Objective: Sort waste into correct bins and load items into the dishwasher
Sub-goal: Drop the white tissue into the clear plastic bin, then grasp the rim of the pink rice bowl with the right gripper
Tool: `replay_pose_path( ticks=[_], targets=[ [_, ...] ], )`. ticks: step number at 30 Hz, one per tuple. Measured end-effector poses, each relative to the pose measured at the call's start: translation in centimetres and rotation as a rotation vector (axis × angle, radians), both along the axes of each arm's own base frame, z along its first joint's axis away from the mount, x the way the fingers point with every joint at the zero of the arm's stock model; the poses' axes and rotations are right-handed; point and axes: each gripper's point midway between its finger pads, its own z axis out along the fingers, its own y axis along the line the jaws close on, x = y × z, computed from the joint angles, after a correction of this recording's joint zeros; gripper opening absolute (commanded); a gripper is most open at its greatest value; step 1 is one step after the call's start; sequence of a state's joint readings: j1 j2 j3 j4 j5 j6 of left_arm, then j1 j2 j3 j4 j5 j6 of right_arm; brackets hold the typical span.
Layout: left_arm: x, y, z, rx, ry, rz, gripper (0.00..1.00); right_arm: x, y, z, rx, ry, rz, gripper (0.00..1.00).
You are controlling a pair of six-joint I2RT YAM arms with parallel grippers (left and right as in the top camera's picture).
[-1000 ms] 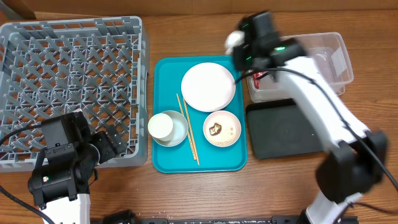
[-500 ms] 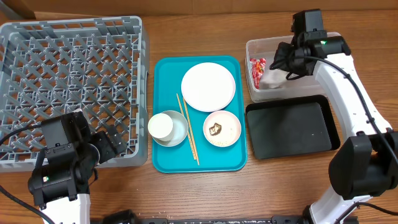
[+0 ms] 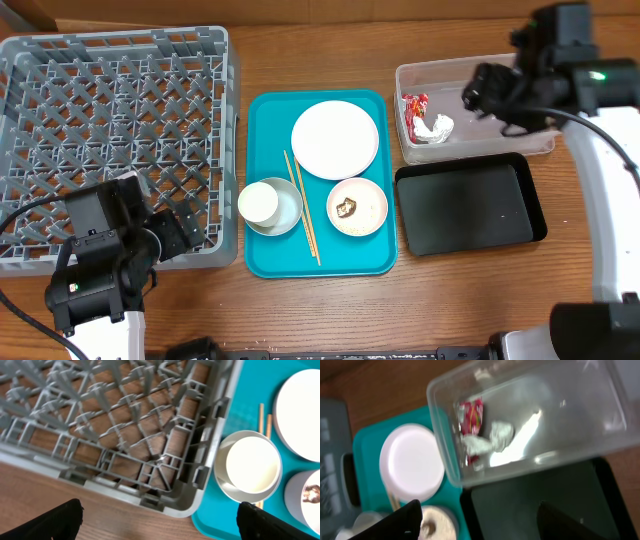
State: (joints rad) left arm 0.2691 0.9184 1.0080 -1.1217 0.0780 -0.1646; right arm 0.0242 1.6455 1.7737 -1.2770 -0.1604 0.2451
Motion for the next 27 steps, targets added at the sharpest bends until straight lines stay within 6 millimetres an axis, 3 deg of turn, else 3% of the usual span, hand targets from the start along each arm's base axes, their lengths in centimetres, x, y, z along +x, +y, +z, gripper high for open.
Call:
replay_pose_path(
  ticks=[3, 9, 14, 18, 21, 27],
  targets=[
    [0.4, -0.5, 0.2, 0.002, -0.018, -0.061, 1.0, -1.8, 0.4, 0.0, 0.051, 0.044, 0.045, 0.75],
    [0.6, -1.4, 0.3, 0.001, -0.032, -0.163, 1.0, -4.0, 3.0, -1.8, 0.102, 0.07, 0.145, 0.75],
    [0.8, -1.6, 0.5, 0.001, -0.045, -0.185, 1.0, -6.1, 5.5, -0.3, 0.084, -0.07, 0.237, 0.75],
    [0.8, -1.7, 0.5, 0.004, -0.045, -0.195, 1.0, -7.6, 9.0, 0.1, 0.077, -0.157, 0.355, 0.75],
    [0.8, -1.7, 0.5, 0.005, -0.046, -0.197, 1.0, -7.8, 12.4, -1.6, 0.061, -0.165, 0.452, 0.73],
    [0.8, -1.7, 0.5, 0.005, -0.046, -0.197, 1.0, -9.2, 19.3, -7.3, 0.026, -0.078, 0.629, 0.67]
  ],
)
